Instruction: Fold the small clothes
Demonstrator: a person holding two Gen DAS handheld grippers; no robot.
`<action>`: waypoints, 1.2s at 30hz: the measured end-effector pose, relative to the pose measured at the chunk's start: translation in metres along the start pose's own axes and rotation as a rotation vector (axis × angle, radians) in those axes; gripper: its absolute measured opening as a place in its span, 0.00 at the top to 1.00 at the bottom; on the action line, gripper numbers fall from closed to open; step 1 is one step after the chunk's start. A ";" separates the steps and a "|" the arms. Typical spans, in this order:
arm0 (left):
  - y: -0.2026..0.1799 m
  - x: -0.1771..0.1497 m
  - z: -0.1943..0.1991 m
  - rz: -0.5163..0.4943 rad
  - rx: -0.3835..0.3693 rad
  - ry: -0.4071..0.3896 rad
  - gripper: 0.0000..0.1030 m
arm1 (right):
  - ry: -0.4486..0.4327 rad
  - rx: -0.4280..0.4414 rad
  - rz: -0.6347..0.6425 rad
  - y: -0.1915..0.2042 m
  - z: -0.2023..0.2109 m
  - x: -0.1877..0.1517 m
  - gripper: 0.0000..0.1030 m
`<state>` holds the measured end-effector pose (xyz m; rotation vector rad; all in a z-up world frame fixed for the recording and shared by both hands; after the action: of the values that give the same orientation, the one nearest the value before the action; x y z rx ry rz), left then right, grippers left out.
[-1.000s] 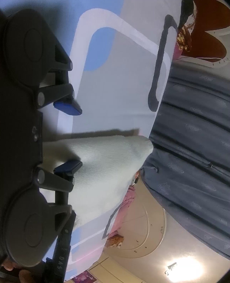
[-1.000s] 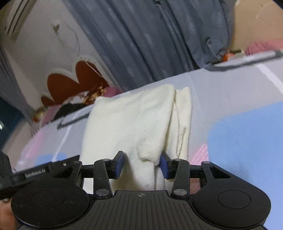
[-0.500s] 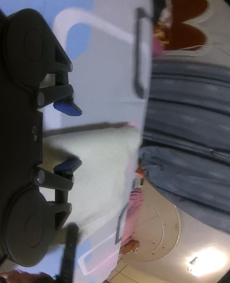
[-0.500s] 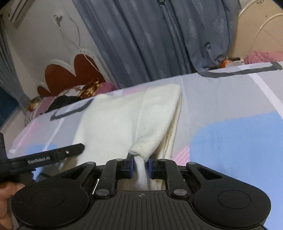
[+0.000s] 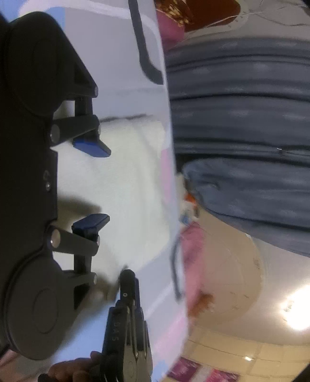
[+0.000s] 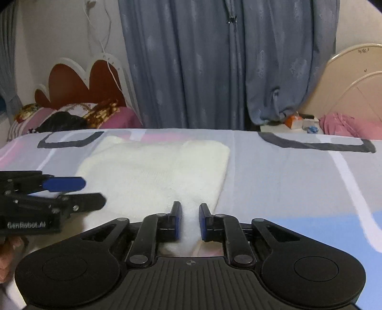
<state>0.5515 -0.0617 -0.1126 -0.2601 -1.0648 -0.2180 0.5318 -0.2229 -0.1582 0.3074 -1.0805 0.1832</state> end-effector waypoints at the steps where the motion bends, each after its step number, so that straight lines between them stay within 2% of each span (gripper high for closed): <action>1: -0.002 -0.005 0.009 0.007 -0.002 0.000 0.52 | -0.033 0.029 0.015 0.005 0.016 0.001 0.90; 4: -0.016 -0.034 0.037 -0.004 -0.016 0.011 0.52 | -0.025 0.109 0.039 0.025 0.049 -0.020 0.93; 7: -0.035 -0.071 0.060 -0.016 -0.026 0.066 0.52 | 0.070 0.158 0.075 0.052 0.069 -0.062 0.93; 8: -0.040 -0.081 0.068 -0.038 -0.015 0.055 0.52 | 0.110 0.142 0.105 0.059 0.075 -0.080 0.94; 10: -0.046 -0.093 0.083 -0.079 0.009 0.033 0.51 | 0.070 0.113 0.169 0.072 0.096 -0.100 0.94; 11: -0.044 -0.093 0.088 -0.054 0.015 0.032 0.51 | 0.068 0.104 0.173 0.075 0.102 -0.104 0.94; 13: -0.037 -0.086 0.094 0.005 0.026 0.029 0.52 | 0.064 0.099 0.157 0.077 0.108 -0.101 0.93; 15: -0.032 -0.076 0.099 0.024 0.043 -0.011 0.51 | 0.011 0.094 0.133 0.078 0.115 -0.088 0.93; 16: -0.030 -0.075 0.097 0.019 0.044 -0.006 0.50 | -0.009 0.089 0.127 0.078 0.118 -0.083 0.93; 17: -0.029 -0.080 0.090 0.010 0.036 0.043 0.50 | 0.009 0.079 0.124 0.076 0.115 -0.085 0.93; 18: -0.027 -0.085 0.084 0.007 0.020 0.080 0.50 | 0.082 0.068 0.121 0.073 0.105 -0.094 0.93; 21: -0.016 -0.068 0.092 0.046 0.015 0.032 0.48 | 0.108 0.090 0.129 0.071 0.100 -0.088 0.93; 24: 0.004 -0.044 0.093 0.058 0.064 -0.045 0.41 | -0.012 0.084 0.026 0.055 0.111 -0.058 0.93; 27: 0.014 -0.025 0.074 0.077 0.078 -0.062 0.41 | -0.096 0.057 -0.002 0.047 0.103 -0.033 0.93; 29: 0.016 -0.020 0.053 0.070 0.106 -0.043 0.42 | -0.125 0.053 0.014 0.050 0.084 -0.017 0.93; 31: 0.021 -0.029 0.027 0.084 0.139 0.043 0.41 | -0.085 0.054 0.025 0.049 0.055 -0.015 0.93; 32: 0.024 -0.040 0.015 0.089 0.138 0.122 0.38 | -0.026 0.013 0.053 0.044 0.038 -0.021 0.93; 33: 0.026 -0.045 0.014 0.098 0.118 0.119 0.34 | 0.068 -0.059 0.063 0.032 0.018 -0.033 0.93; 35: 0.027 -0.043 0.019 0.084 0.127 0.110 0.33 | 0.081 -0.044 -0.033 0.014 0.016 -0.031 0.93; 36: 0.029 -0.041 0.023 0.089 0.136 0.111 0.33 | 0.077 -0.042 -0.030 0.012 0.022 -0.027 0.93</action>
<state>0.5217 -0.0253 -0.1412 -0.1703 -0.9518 -0.0785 0.4977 -0.2187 -0.1709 0.2762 -1.0016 0.1443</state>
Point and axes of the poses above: each gripper's, at about its wrist camera, not at the fingertips, and z roughly against the way its jaws point, y to its left, x to its top, the point moved 6 cm from there along -z, roughly the way its jaws point, and after that the axes turned 9 degrees about -y, right-handed, at the moved point
